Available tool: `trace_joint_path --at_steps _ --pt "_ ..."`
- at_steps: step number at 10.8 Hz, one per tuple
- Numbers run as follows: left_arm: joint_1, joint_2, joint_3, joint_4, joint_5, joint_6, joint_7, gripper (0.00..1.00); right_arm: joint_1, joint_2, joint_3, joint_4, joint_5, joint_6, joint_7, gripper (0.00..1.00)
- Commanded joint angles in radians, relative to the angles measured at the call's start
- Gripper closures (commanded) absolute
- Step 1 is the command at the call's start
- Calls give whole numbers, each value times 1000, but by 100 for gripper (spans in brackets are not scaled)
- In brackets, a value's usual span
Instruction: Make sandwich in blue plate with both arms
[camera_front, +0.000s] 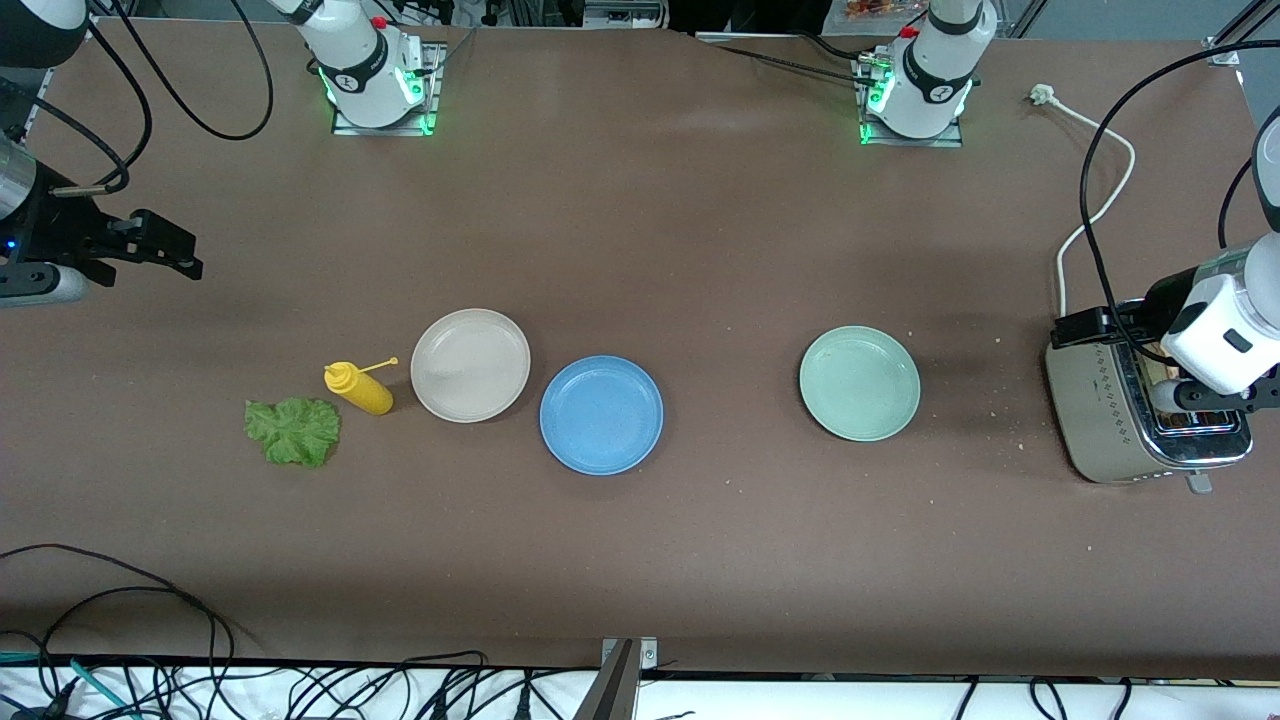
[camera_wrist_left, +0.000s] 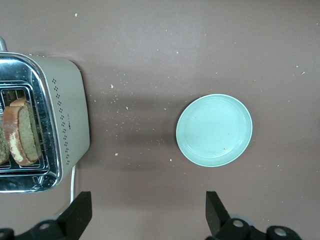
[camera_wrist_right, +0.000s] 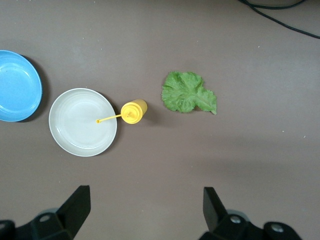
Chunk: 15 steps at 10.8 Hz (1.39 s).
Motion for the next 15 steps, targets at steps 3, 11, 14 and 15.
trace_joint_path --at_steps 3,11,14,15 --pt "0 -24 -4 -20 -13 -4 9 0 -7 14 -2 31 17 -12 -20 0" --pt "-6 -24 -4 -19 -13 -4 7 0 -7 14 -2 33 17 -12 -20 0" --pt "-8 -24 -4 -22 -13 -4 6 0 -7 14 -2 33 17 -12 -20 0" --pt "-14 -24 -4 -23 -13 -4 6 0 -7 14 -2 33 17 -12 -20 0"
